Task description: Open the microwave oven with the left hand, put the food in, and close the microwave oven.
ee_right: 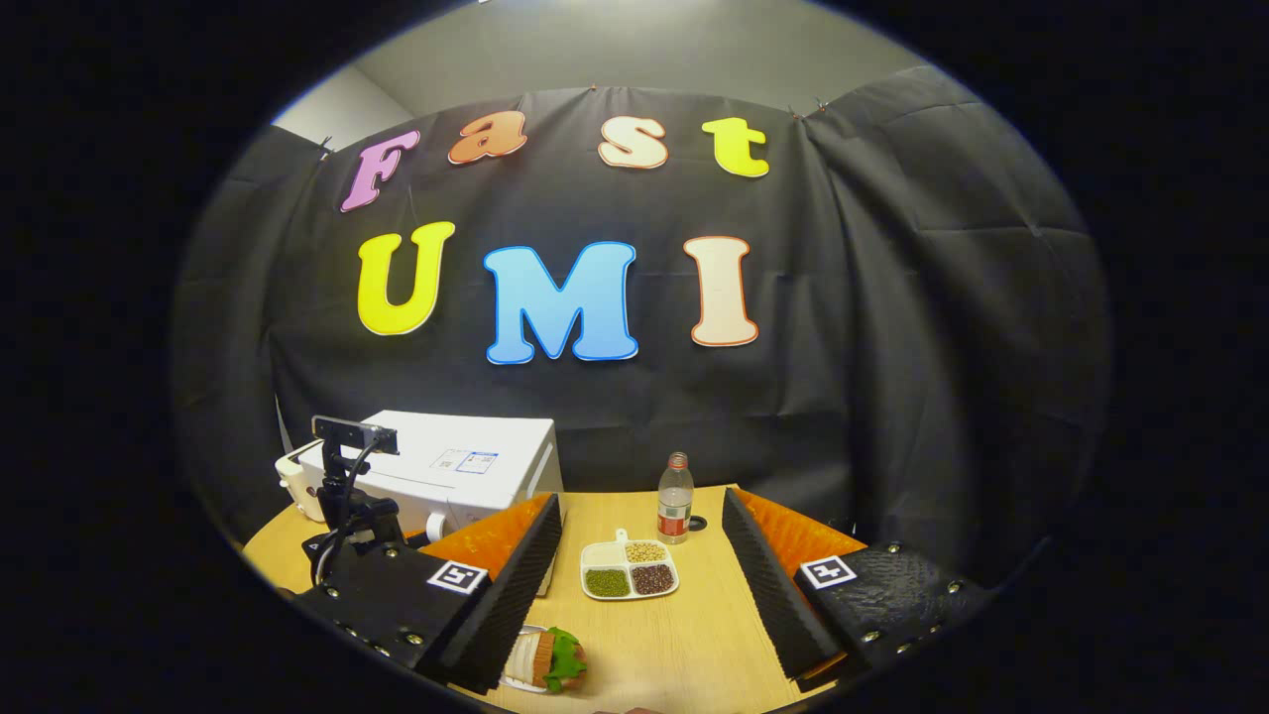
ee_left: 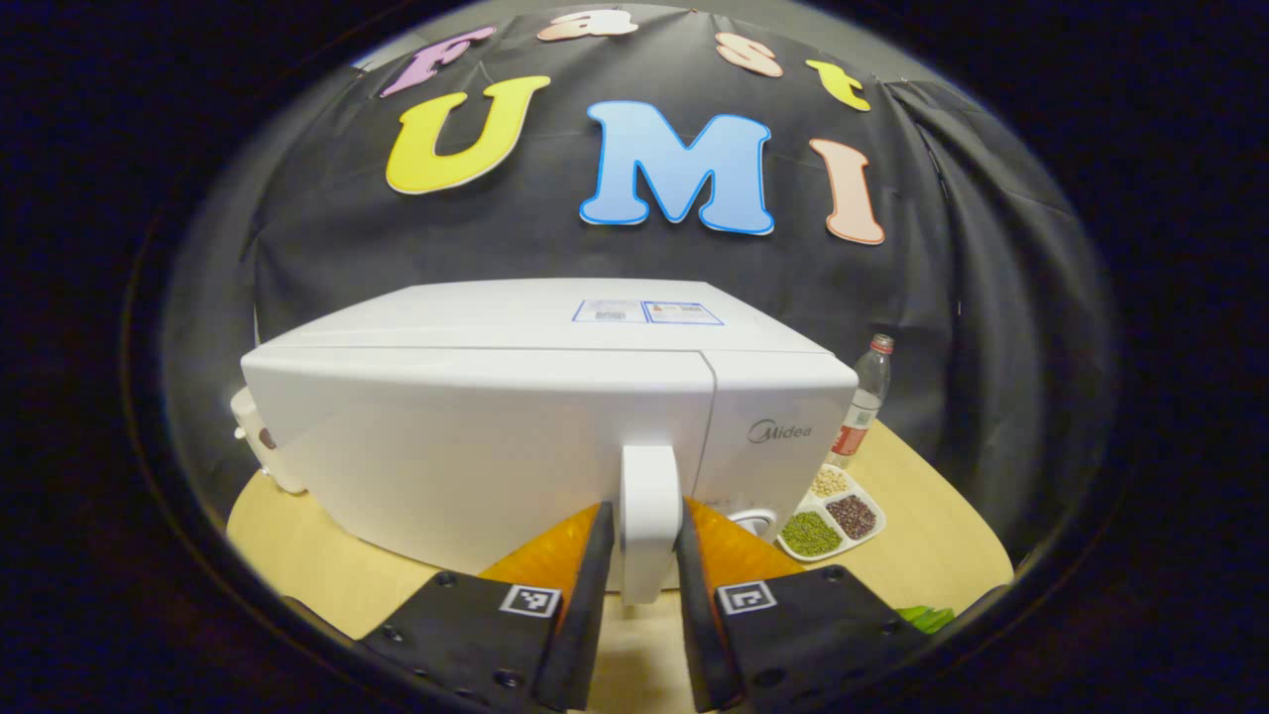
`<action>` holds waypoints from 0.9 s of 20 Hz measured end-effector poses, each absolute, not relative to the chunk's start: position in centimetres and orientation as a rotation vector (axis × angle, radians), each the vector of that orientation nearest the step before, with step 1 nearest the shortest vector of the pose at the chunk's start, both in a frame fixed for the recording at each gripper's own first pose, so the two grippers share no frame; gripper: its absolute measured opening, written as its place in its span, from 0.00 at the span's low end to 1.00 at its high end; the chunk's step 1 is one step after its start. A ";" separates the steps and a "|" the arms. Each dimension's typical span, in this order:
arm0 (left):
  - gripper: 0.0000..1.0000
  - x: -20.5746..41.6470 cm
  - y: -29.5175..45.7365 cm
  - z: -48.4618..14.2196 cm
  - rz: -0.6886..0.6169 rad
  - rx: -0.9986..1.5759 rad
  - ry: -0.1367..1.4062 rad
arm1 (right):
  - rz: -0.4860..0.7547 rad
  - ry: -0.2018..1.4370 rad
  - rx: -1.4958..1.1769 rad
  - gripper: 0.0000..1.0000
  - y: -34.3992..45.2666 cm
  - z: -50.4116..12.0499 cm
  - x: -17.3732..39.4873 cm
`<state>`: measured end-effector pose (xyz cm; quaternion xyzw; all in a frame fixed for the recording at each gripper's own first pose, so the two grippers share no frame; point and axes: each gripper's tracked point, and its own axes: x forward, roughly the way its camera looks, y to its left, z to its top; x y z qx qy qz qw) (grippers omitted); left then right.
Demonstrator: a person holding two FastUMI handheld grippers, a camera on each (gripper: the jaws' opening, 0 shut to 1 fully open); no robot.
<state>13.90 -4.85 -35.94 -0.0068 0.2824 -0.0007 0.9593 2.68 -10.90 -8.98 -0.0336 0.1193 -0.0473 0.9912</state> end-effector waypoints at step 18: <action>0.06 2.3 -2.3 -33.9 -0.121 0.071 0.637 | -0.022 0.227 -0.064 0.99 -5.4 -9.2 1.6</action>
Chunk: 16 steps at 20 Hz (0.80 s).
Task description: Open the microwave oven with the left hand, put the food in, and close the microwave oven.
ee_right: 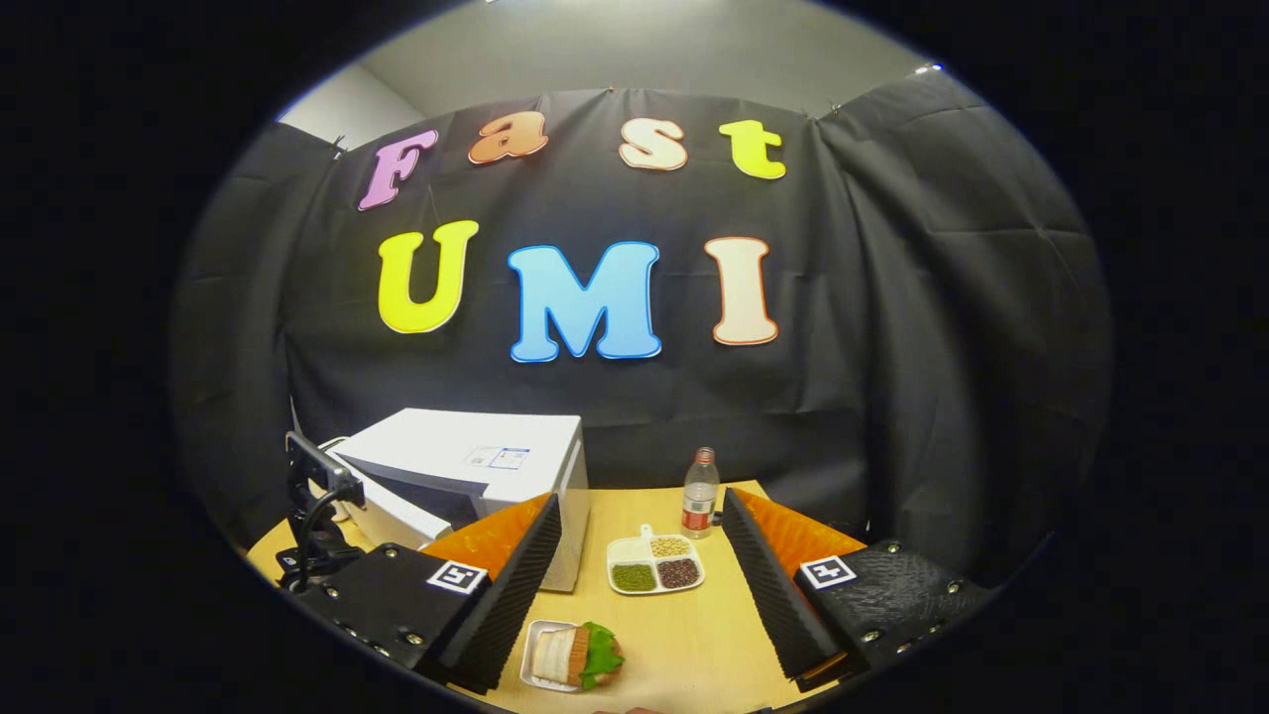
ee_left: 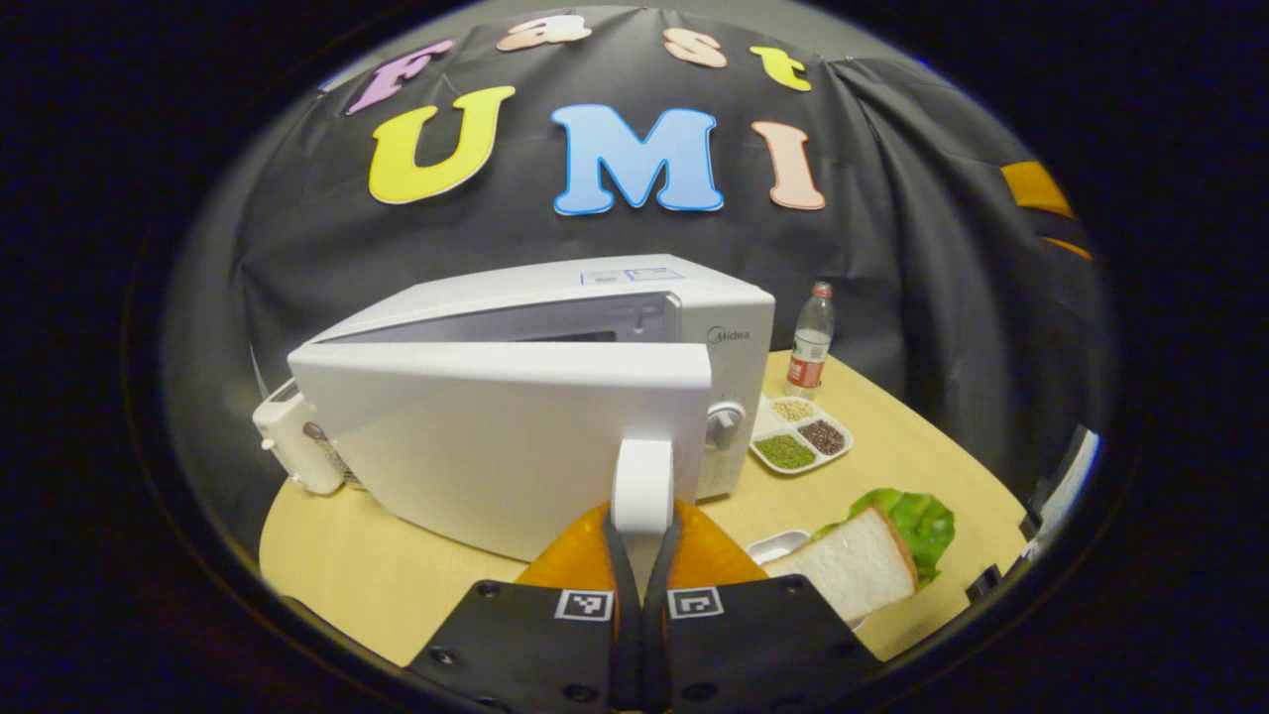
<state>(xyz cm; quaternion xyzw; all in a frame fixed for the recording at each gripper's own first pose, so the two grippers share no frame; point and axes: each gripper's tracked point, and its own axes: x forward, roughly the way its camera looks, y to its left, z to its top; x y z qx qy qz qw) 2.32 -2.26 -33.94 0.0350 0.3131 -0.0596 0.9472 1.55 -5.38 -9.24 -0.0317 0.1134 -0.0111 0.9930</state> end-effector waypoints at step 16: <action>0.06 -15.9 16.6 -31.0 -0.211 0.157 0.752 | 0.081 0.179 -0.119 0.99 4.8 -9.9 -1.2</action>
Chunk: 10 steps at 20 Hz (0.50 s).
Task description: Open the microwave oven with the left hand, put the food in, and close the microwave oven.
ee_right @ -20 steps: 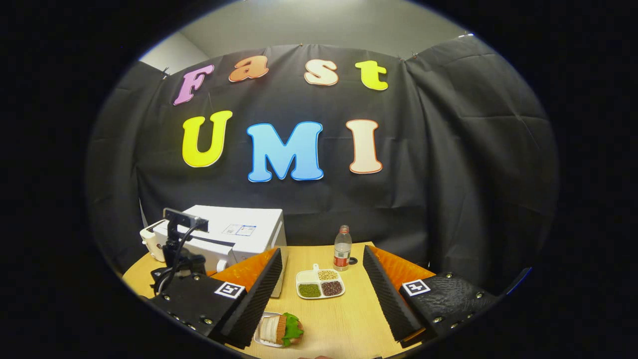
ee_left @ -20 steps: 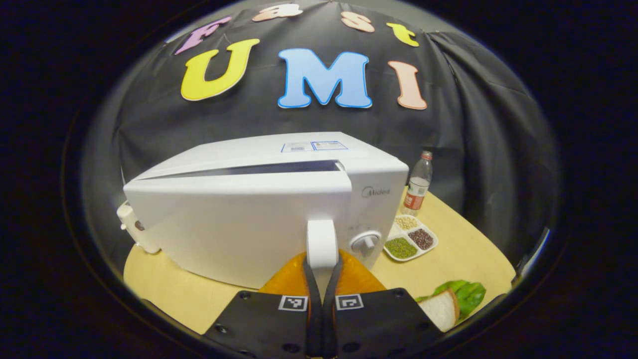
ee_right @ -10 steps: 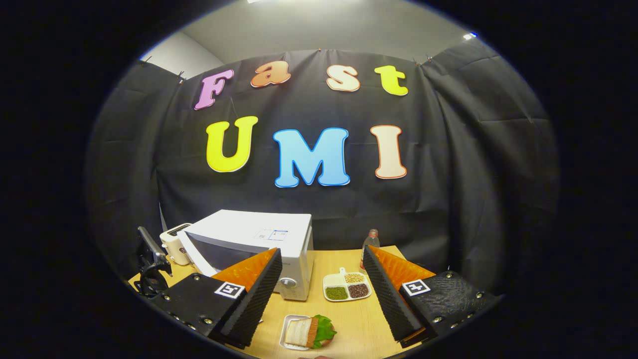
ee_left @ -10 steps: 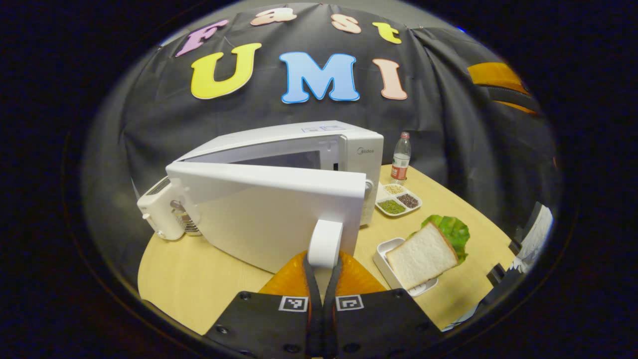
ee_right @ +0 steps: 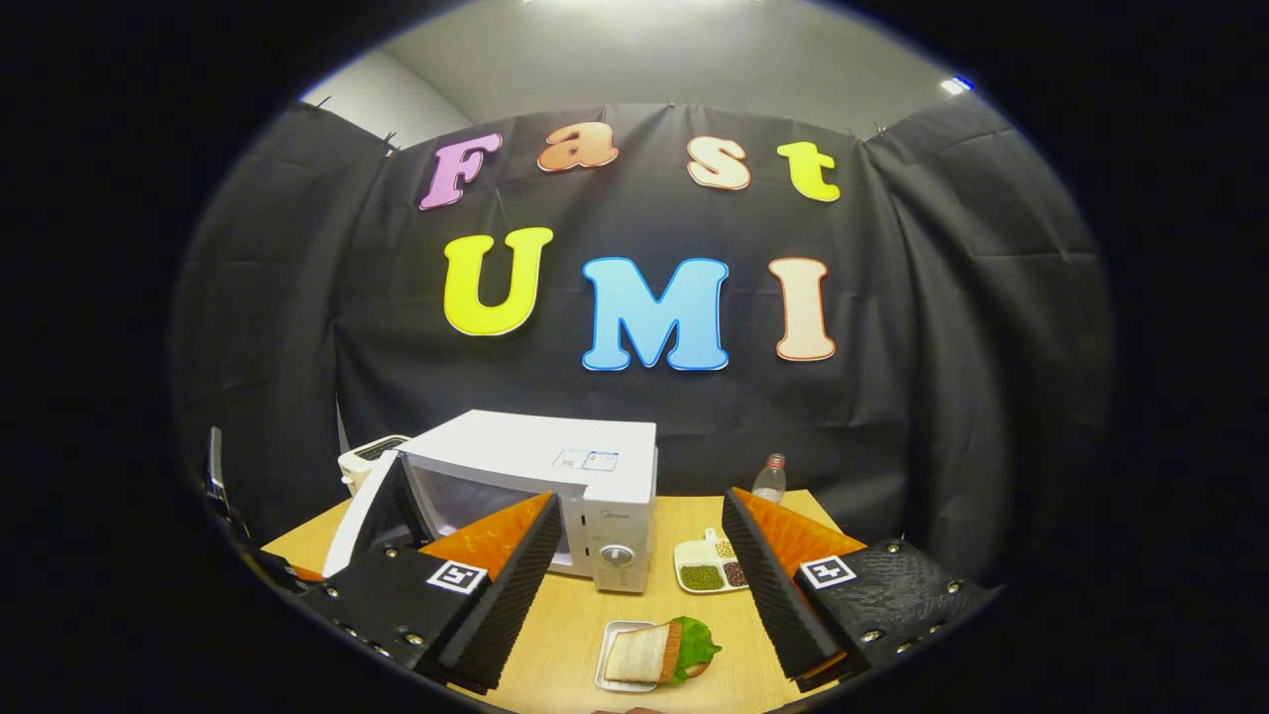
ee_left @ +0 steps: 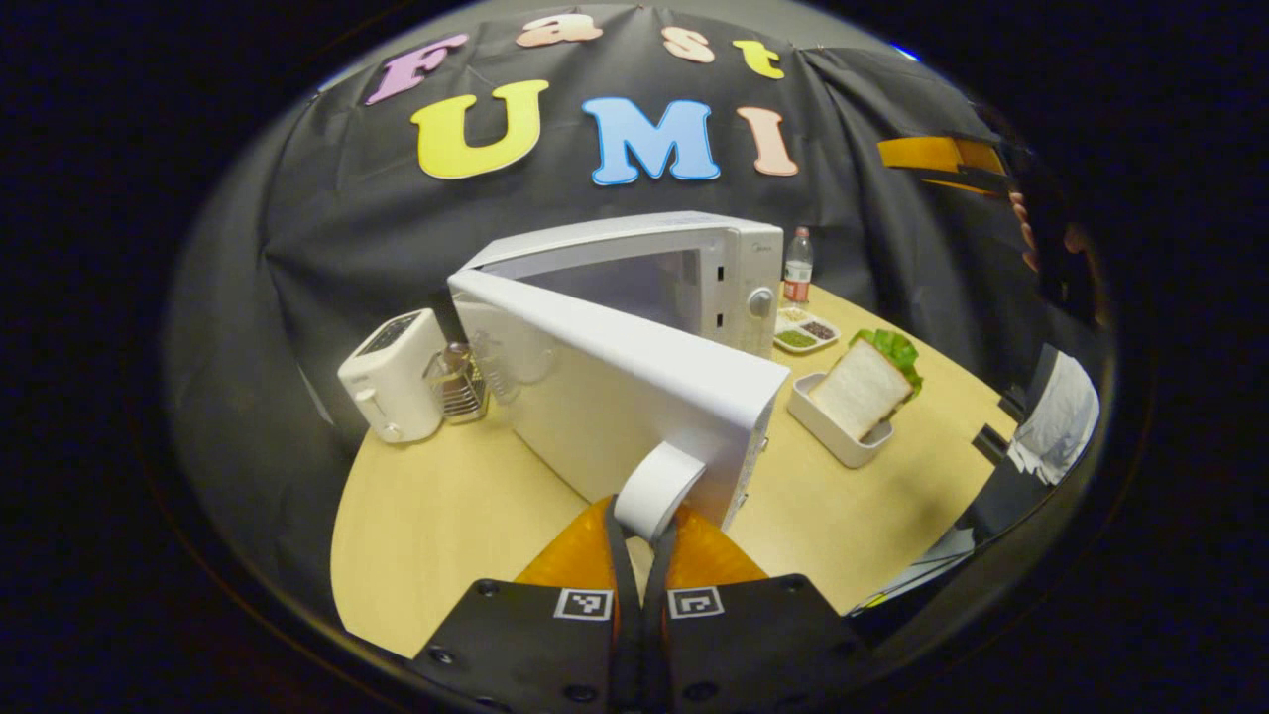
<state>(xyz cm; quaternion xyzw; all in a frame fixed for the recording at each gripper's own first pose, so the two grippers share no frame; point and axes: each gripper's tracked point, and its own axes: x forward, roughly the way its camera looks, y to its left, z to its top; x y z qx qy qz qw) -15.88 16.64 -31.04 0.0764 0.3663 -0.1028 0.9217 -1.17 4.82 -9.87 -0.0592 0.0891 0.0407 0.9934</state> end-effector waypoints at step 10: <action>0.06 -18.6 29.8 -30.5 -0.170 0.151 0.733 | 0.060 0.236 -0.124 0.99 8.2 -12.1 -1.2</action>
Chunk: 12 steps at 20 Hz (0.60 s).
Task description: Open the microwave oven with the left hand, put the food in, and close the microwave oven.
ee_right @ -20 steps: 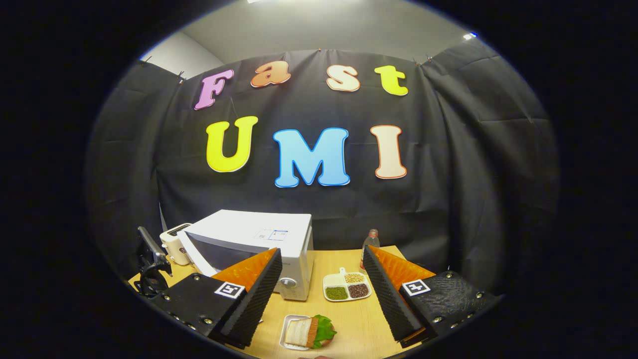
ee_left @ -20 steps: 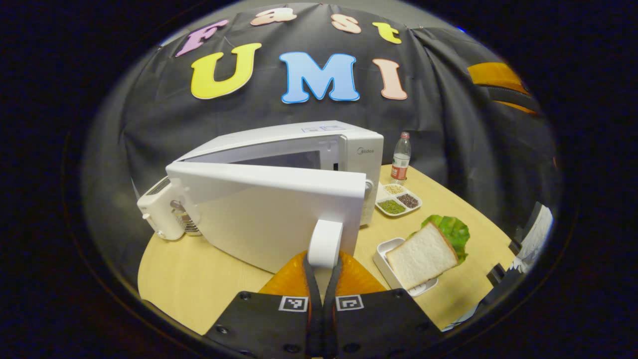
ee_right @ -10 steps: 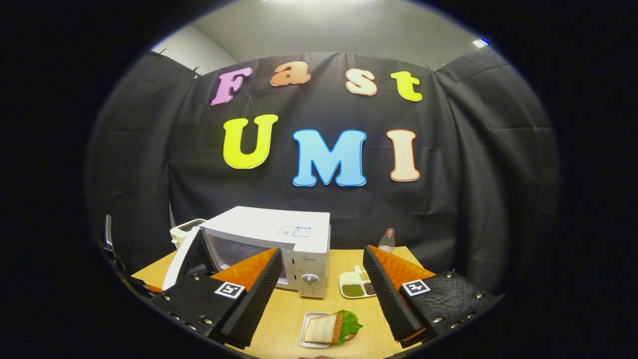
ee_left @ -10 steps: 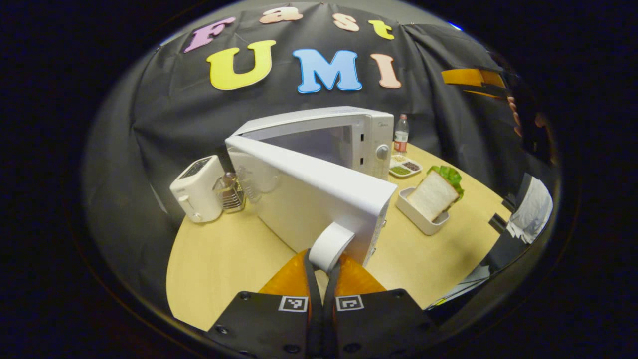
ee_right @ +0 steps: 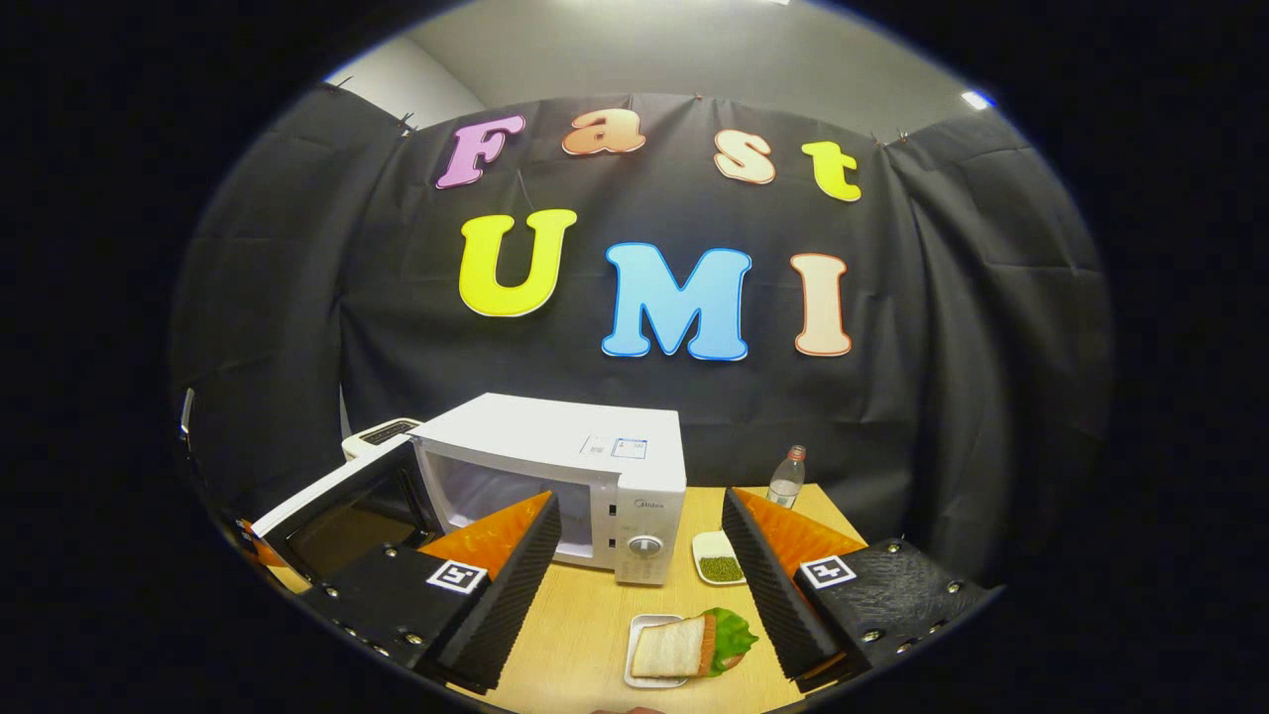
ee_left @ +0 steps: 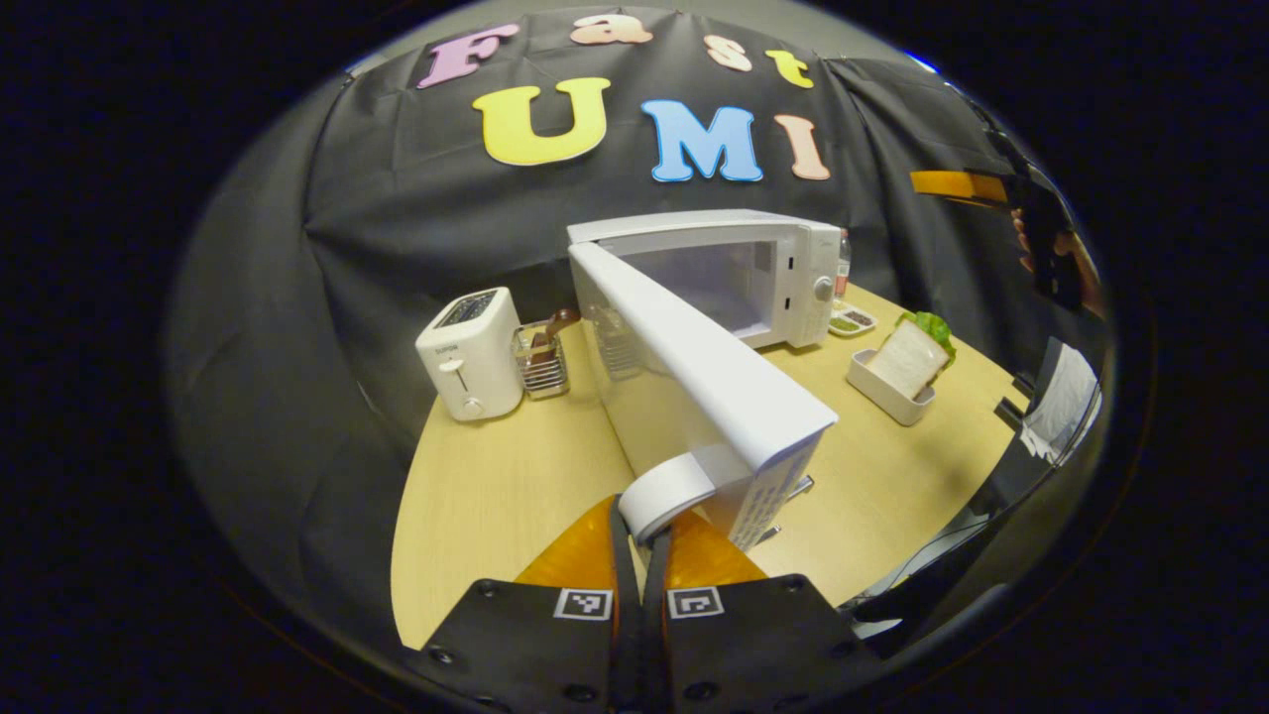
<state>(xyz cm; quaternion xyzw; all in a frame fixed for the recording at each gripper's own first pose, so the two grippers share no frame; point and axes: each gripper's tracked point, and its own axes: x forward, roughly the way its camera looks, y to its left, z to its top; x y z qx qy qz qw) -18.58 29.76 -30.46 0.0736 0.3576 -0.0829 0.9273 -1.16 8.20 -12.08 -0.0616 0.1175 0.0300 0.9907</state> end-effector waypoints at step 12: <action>0.21 -21.8 34.3 -30.4 -0.075 0.054 0.735 | 0.069 0.409 -0.059 0.99 4.3 -16.6 0.1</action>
